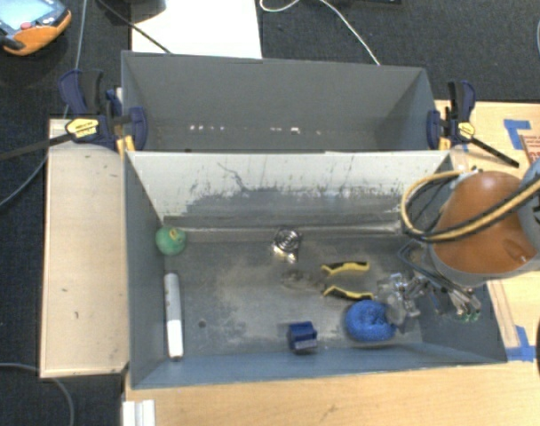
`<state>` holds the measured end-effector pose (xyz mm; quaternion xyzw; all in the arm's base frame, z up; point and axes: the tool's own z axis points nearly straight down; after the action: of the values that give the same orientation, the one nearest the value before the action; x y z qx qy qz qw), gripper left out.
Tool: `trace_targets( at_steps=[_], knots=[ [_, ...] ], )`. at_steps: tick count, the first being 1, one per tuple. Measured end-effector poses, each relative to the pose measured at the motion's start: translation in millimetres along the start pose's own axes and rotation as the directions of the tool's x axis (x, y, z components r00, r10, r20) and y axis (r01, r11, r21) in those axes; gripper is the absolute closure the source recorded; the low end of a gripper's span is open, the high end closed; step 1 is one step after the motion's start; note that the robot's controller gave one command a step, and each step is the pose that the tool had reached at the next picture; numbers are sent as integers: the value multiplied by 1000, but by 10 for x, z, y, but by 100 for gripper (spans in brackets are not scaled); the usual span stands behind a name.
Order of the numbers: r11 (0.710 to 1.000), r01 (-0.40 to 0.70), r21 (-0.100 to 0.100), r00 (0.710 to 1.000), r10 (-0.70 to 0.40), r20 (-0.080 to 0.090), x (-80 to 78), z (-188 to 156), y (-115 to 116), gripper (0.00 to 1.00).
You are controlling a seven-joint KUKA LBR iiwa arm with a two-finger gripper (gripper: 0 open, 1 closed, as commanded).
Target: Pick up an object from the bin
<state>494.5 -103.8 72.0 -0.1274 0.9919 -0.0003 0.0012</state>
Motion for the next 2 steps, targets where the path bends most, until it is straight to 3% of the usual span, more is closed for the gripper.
trace_targets(
  at_steps=[1, 2],
  knots=[
    [993, -120, 4, 993, 120, 12, -356, -836, -236, 100],
    [990, -143, 8, 989, 143, 26, -228, -2484, -235, 100]
  ],
)
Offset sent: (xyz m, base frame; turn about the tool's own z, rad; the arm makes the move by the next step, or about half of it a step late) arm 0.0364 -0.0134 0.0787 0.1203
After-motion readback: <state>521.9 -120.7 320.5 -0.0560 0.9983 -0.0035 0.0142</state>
